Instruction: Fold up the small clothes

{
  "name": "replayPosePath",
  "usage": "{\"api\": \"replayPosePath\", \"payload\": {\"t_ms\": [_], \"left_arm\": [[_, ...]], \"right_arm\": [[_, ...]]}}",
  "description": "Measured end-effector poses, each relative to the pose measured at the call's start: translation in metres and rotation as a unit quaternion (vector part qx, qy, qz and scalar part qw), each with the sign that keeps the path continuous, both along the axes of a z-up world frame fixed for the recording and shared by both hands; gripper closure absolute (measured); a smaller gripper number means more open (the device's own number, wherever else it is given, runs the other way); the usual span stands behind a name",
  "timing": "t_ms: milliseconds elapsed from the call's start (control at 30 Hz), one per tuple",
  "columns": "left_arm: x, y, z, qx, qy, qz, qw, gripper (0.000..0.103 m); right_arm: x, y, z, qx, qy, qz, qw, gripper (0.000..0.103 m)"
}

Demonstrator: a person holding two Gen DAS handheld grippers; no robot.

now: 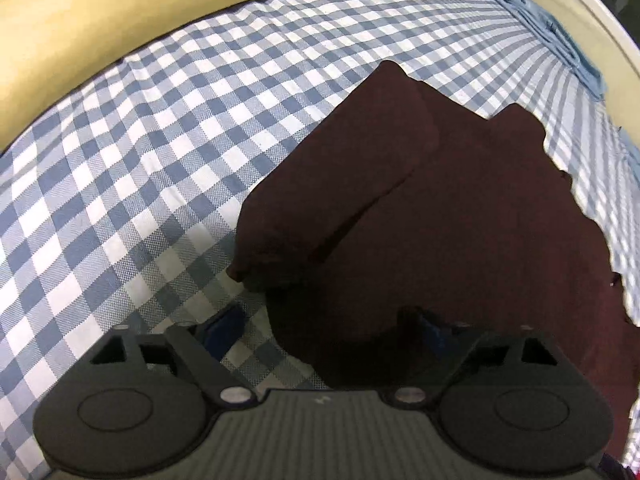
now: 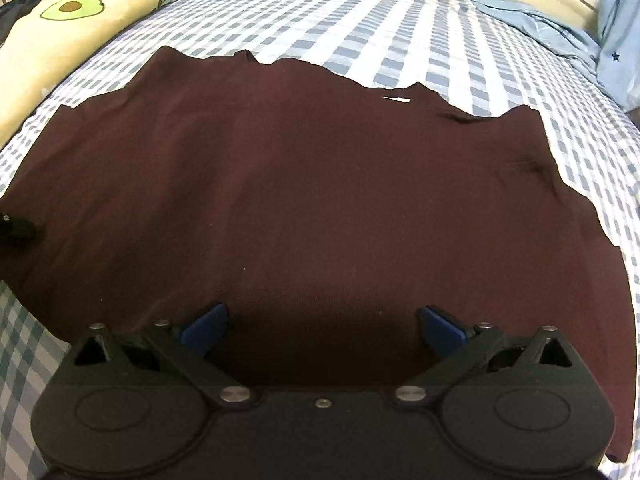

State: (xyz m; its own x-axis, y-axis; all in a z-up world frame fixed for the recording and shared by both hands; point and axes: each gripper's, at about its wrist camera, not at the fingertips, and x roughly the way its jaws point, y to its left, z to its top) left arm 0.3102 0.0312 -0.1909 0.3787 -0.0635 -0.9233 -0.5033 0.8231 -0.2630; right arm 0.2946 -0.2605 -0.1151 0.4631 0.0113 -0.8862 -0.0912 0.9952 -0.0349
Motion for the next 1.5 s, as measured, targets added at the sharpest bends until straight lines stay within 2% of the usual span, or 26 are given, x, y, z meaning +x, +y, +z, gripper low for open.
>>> {"api": "replayPosePath", "payload": {"t_ms": [67,100,167,367,567,767,800,867,967,1033,1233,1367,1500], "left_arm": [[0.002,-0.005,0.003,-0.002,-0.004,-0.005,1.0000,0.038],[0.003,-0.007,0.006,0.003,-0.002,-0.005,1.0000,0.039],[0.003,-0.011,0.010,0.015,-0.001,-0.004,0.9999,0.053],[-0.003,-0.009,0.021,-0.010,-0.029,0.012,0.9995,0.079],[-0.009,-0.029,0.055,0.024,-0.087,-0.039,0.9952,0.086],[-0.005,-0.066,0.100,0.051,-0.153,-0.111,0.9807,0.087],[-0.004,-0.075,0.108,0.056,-0.164,-0.131,0.9761,0.087],[0.002,-0.103,0.122,0.076,-0.182,-0.192,0.9614,0.087],[0.003,-0.156,0.138,0.109,-0.208,-0.284,0.9297,0.087],[0.003,-0.188,0.142,0.113,-0.215,-0.328,0.9128,0.087],[-0.009,-0.278,0.123,0.124,-0.194,-0.453,0.8614,0.088],[-0.028,-0.320,0.096,0.126,-0.166,-0.506,0.8371,0.088],[-0.041,-0.333,0.076,0.166,-0.155,-0.527,0.8188,0.085]], "right_arm": [[0.000,-0.001,-0.001,0.004,0.002,-0.002,1.000,0.000],[0.001,-0.001,-0.001,0.005,0.003,-0.005,1.000,0.000],[0.001,-0.002,-0.001,0.004,0.003,-0.005,1.000,0.000],[0.002,-0.005,0.002,0.004,0.007,-0.002,1.000,0.000],[-0.007,-0.018,0.012,0.059,-0.004,-0.022,0.998,0.000],[-0.032,-0.037,0.024,0.060,-0.038,-0.034,0.997,0.000],[-0.035,-0.044,0.028,0.058,-0.045,-0.042,0.996,0.000],[-0.041,-0.060,0.035,0.058,-0.058,-0.060,0.995,0.000],[-0.048,-0.090,0.042,0.061,-0.068,-0.090,0.992,0.000],[-0.054,-0.112,0.045,0.067,-0.071,-0.118,0.988,0.000],[-0.075,-0.173,0.044,0.058,-0.075,-0.186,0.978,0.001],[-0.091,-0.203,0.040,0.045,-0.069,-0.214,0.973,0.001],[-0.101,-0.217,0.040,0.054,-0.071,-0.220,0.971,0.001]]}}
